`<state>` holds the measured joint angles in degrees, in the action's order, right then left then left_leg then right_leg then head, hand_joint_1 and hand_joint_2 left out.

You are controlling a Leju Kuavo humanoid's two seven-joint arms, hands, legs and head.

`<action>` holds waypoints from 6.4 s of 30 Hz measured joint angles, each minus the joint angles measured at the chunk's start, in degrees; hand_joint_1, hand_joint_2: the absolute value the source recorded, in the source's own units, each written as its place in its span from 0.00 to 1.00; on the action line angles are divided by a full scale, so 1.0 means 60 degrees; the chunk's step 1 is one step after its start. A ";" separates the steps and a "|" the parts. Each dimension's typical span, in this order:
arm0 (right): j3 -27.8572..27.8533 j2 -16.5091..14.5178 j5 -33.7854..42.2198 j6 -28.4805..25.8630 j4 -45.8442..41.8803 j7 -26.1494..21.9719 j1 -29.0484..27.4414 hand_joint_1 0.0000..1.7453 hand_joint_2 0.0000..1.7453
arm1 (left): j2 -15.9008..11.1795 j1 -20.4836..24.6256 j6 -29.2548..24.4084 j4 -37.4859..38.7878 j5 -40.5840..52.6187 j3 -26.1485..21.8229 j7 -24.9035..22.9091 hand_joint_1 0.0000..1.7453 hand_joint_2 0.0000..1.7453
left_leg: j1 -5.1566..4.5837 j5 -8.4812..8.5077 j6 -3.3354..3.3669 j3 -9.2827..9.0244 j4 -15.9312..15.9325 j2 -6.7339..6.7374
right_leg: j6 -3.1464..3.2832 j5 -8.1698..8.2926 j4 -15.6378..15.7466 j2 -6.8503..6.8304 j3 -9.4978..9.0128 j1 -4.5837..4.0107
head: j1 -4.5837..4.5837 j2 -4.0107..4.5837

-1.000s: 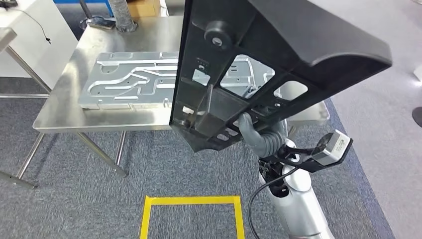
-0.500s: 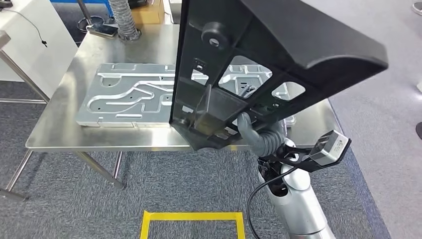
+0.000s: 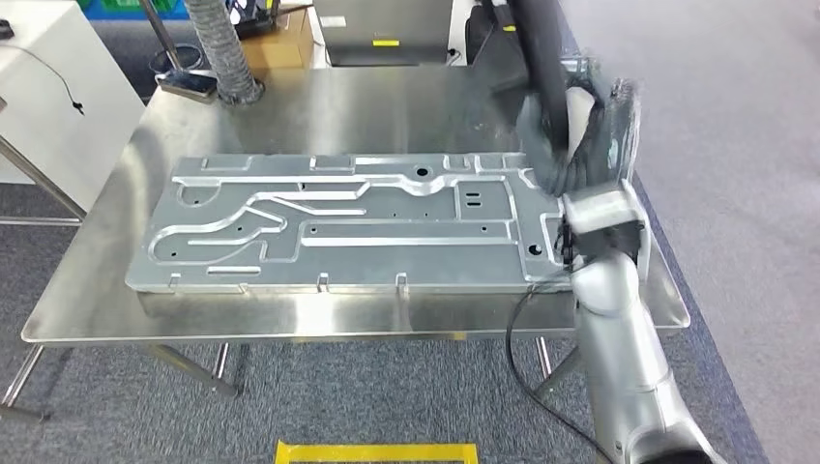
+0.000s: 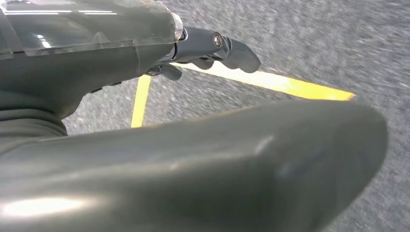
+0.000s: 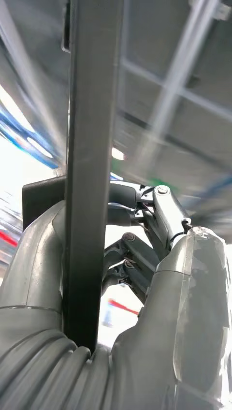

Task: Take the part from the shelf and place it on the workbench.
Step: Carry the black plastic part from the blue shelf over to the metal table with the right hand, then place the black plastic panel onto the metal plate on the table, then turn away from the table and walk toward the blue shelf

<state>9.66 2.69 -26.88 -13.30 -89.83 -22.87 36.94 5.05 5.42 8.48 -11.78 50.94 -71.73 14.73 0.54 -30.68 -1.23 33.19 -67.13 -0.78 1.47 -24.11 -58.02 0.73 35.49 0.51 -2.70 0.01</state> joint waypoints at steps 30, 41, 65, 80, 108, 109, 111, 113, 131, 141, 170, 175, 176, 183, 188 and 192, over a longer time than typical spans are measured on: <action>0.3005 -0.1334 -0.7094 -0.0813 1.1512 0.1011 0.2905 0.92 1.00 | -0.0056 0.0382 -0.0047 0.0003 0.0700 0.0418 0.0108 0.00 0.00 | -0.0008 0.0570 0.0010 0.0704 0.0709 -0.0006 | -0.0012 0.0021 0.0076 -0.0069 0.0028 -0.0036 | 0.0006 0.0001; 0.2673 -0.1518 -0.6956 -0.0698 1.1814 0.1512 0.2783 0.00 0.00 | -0.0062 0.0443 0.0112 0.0004 0.0864 0.0609 0.0589 0.00 0.75 | 0.0123 0.1042 -0.0016 0.0365 0.1389 0.0066 | -0.0261 -0.0208 -0.0095 -0.0016 -0.0117 -0.0054 | 0.0007 -0.0001; 0.0388 -0.1161 0.3856 0.4688 0.5573 -0.1370 0.1884 0.00 0.00 | -0.0040 0.0336 0.0270 0.0004 0.0364 0.0603 0.0576 0.00 0.00 | 0.0119 -0.0092 -0.0162 0.1508 -0.1228 0.0085 | -0.0017 -0.0216 0.0030 -0.0155 -0.0266 -0.0033 | 0.0005 0.0000; -0.4285 0.0829 0.1812 -0.0383 -0.1978 -0.2535 -0.3009 0.00 0.00 | -0.0044 -0.0054 0.0644 0.0004 -0.0202 0.0106 0.1269 0.00 0.00 | 0.0114 0.0902 0.0429 0.0204 0.1392 -0.0021 | -0.0609 -0.1566 -0.2701 -0.0118 0.0910 0.0039 | 0.0009 -0.0001; -0.7857 -0.0197 0.0651 -0.1925 -0.2256 -0.2587 -0.6996 0.00 0.00 | -0.0098 -0.0024 0.0753 0.0004 -0.0270 -0.0140 0.1115 0.00 0.00 | -0.0007 0.1003 0.0527 -0.0026 0.1671 0.0143 | -0.0624 -0.1421 -0.1378 -0.0124 0.0208 0.0037 | 0.0009 0.0000; -0.7902 -0.0263 0.0362 -0.1934 -0.2048 -0.2468 -0.7056 0.00 0.00 | -0.0092 -0.0028 0.0758 0.0004 -0.0271 -0.0147 0.1109 0.00 0.00 | -0.0017 0.1067 0.0535 0.0069 0.1667 0.0148 | -0.0652 -0.1766 -0.1965 -0.0125 0.0374 0.0049 | 0.0009 -0.0001; -0.8033 -0.0397 -0.0175 -0.1937 -0.1563 -0.2277 -0.7160 0.00 0.00 | -0.0064 -0.0033 0.0759 0.0004 -0.0274 -0.0169 0.1095 0.00 0.00 | -0.0033 0.1214 0.0527 0.0279 0.1651 0.0153 | -0.0678 -0.1905 -0.2496 -0.0126 0.0353 0.0057 | 0.0009 -0.0001; -0.8296 -0.0508 -0.0498 -0.1904 -0.0987 -0.2251 -0.7189 0.00 0.00 | -0.0014 -0.0039 0.0757 0.0004 -0.0271 -0.0200 0.1068 0.00 0.00 | -0.0040 0.1360 0.0490 0.0492 0.1610 0.0151 | -0.0650 -0.1425 -0.1691 -0.0128 -0.0356 0.0055 | 0.0009 -0.0001; -1.2815 -0.0450 -0.3118 -0.2317 0.4340 -0.2752 -0.6415 0.00 0.00 | 0.0178 -0.0117 0.0820 0.0004 -0.0375 -0.0390 0.1012 0.00 0.00 | -0.0036 0.0158 0.0173 -0.1034 0.1203 0.0099 | -0.0202 0.0092 0.0094 -0.0183 -0.0053 -0.0075 | 0.0003 0.0000; -1.3642 0.0425 -0.5727 -0.3430 0.9295 -0.0367 -0.5949 0.00 0.00 | 0.0313 -0.0127 0.0848 0.0015 -0.0286 -0.0550 0.1049 0.00 0.00 | -0.0046 0.0922 0.0574 -0.0366 0.1952 0.0221 | -0.0674 -0.1719 -0.2441 -0.0128 0.0673 0.0032 | 0.0003 -0.0001; -1.4144 -0.1151 -0.5935 0.1372 1.2888 0.5235 -0.5411 0.00 0.00 | 0.0612 -0.0037 0.1021 0.0073 0.0541 -0.0040 -0.0036 0.00 0.00 | -0.0131 0.0482 0.0669 -0.1171 0.2295 0.0269 | -0.0366 -0.0482 -0.0242 -0.0121 0.0129 -0.0152 | 0.0002 -0.0001; -1.4329 -0.1177 -0.5744 0.1413 1.2913 0.5172 -0.5348 0.00 0.00 | 0.0642 -0.0064 0.1004 0.0073 0.0474 -0.0064 -0.0166 0.00 0.00 | -0.0101 0.0858 0.0608 -0.0435 0.2010 0.0275 | -0.0582 -0.1385 -0.1983 -0.0126 0.0181 0.0036 | 0.0002 -0.0001; -1.4367 -0.1177 -0.5726 0.1479 1.2915 0.5115 -0.5329 0.00 0.00 | 0.0656 -0.0065 0.0975 0.0073 0.0463 -0.0068 -0.0182 0.00 0.00 | -0.0076 0.0932 0.0559 -0.0200 0.1865 0.0275 | -0.0623 -0.1146 -0.1567 -0.0128 -0.0278 0.0079 | 0.0002 -0.0001; -1.4428 -0.1178 -0.5742 0.1779 1.2932 0.4739 -0.5236 0.00 0.00 | 0.0712 -0.0076 0.0795 0.0076 0.0450 -0.0081 -0.0183 0.00 0.00 | -0.0044 0.1074 0.0137 0.0422 0.1403 0.0251 | -0.0269 -0.0902 0.0329 -0.0150 -0.1319 0.0065 | -0.0001 0.0000; -1.4447 -0.1177 -0.5731 0.1766 1.2936 0.4702 -0.5217 0.00 0.00 | 0.0708 -0.0076 0.0790 0.0076 0.0455 -0.0084 -0.0111 0.00 0.00 | 0.0018 -0.0716 -0.0007 0.0951 -0.0997 0.0216 | -0.0096 -0.0380 0.0301 -0.0200 -0.0691 0.0037 | -0.0002 0.0000; -1.4450 -0.1181 -0.5754 0.1716 1.2941 0.4713 -0.5219 0.00 0.00 | 0.0691 -0.0037 0.0792 0.0077 0.0453 -0.0086 -0.0024 0.00 0.00 | 0.0017 0.0071 0.0051 -0.0387 0.0093 0.0206 | -0.0195 -0.0026 0.0119 -0.0189 -0.0087 0.0023 | -0.0002 0.0001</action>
<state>-77.05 -4.40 -61.41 -3.00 -12.19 5.42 5.62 9.20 5.19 13.23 -11.32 53.65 -72.25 14.58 0.65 -30.25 -0.92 30.87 -66.57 0.46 0.30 -24.27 -57.31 -0.40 34.97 0.65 -2.71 0.01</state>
